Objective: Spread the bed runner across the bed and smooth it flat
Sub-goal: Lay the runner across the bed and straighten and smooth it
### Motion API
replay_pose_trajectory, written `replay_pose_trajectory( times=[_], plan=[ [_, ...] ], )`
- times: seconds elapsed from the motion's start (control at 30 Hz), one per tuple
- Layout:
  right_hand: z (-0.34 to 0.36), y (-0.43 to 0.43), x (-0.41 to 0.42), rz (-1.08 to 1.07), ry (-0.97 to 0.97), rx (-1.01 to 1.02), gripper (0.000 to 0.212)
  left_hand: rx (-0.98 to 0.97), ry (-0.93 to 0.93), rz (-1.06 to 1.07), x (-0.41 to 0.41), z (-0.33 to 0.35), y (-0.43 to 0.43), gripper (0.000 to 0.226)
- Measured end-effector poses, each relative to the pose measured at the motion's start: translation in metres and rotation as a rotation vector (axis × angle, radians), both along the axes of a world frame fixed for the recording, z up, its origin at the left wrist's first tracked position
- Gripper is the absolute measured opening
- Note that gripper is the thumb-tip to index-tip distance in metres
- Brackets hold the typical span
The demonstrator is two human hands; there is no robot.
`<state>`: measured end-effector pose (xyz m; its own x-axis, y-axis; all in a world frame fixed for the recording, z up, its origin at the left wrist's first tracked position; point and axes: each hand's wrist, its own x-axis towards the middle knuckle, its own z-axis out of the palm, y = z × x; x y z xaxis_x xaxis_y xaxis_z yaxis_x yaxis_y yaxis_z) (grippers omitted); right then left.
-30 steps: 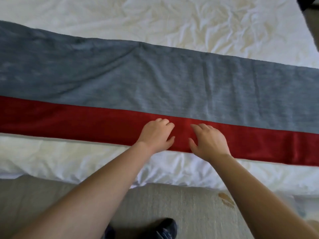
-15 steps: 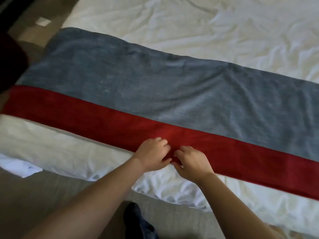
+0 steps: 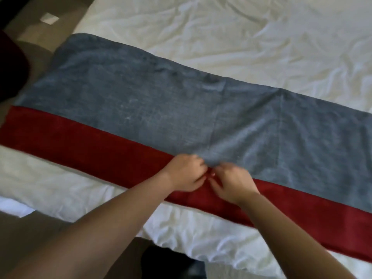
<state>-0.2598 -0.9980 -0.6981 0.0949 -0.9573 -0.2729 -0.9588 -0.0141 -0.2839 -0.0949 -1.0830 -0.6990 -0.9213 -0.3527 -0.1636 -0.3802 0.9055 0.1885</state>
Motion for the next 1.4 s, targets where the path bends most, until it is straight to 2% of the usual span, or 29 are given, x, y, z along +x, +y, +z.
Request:
replay_pose_trajectory(
  times=[0.2, 0.3, 0.53, 0.67, 0.8, 0.9, 1.07, 1.17, 1.3, 1.4],
  plan=[
    [0.012, -0.127, -0.069, -0.169, 0.082, -0.161, 0.033, -0.140, 0.067, 0.281, -0.075, 0.013, -0.118, 0.034],
    [0.016, -0.179, -0.098, -0.236, 0.063, -0.206, 0.033, -0.159, 0.090, 0.319, -0.111, 0.015, -0.169, 0.035],
    [-0.007, -0.250, -0.142, -0.215, 0.090, -0.186, 0.027, -0.152, 0.065, 0.351, -0.163, -0.007, -0.238, 0.031],
    [-0.023, -0.275, -0.154, -0.227, 0.131, -0.152, 0.025, -0.181, -0.030, 0.375, -0.170, -0.020, -0.261, 0.019],
    [-0.029, -0.288, -0.163, -0.198, 0.073, -0.061, 0.026, -0.092, -0.091, 0.418, -0.170, -0.024, -0.280, 0.024],
    [-0.030, -0.294, -0.171, -0.196, 0.053, -0.036, 0.021, -0.064, -0.159, 0.439, -0.173, -0.022, -0.290, 0.012],
    [-0.026, -0.307, -0.167, -0.124, 0.236, 0.015, 0.017, -0.119, -0.272, 0.382, -0.180, -0.013, -0.294, 0.022],
    [-0.025, -0.314, -0.169, -0.198, 0.290, -0.030, 0.020, -0.152, -0.234, 0.404, -0.184, -0.013, -0.300, 0.022],
    [-0.028, -0.311, -0.161, -0.269, 0.222, -0.017, 0.018, -0.122, -0.104, 0.397, -0.173, -0.025, -0.307, 0.006],
    [-0.027, -0.309, -0.155, -0.286, 0.196, -0.051, 0.016, -0.061, -0.041, 0.371, -0.151, -0.026, -0.320, 0.024]
  ],
)
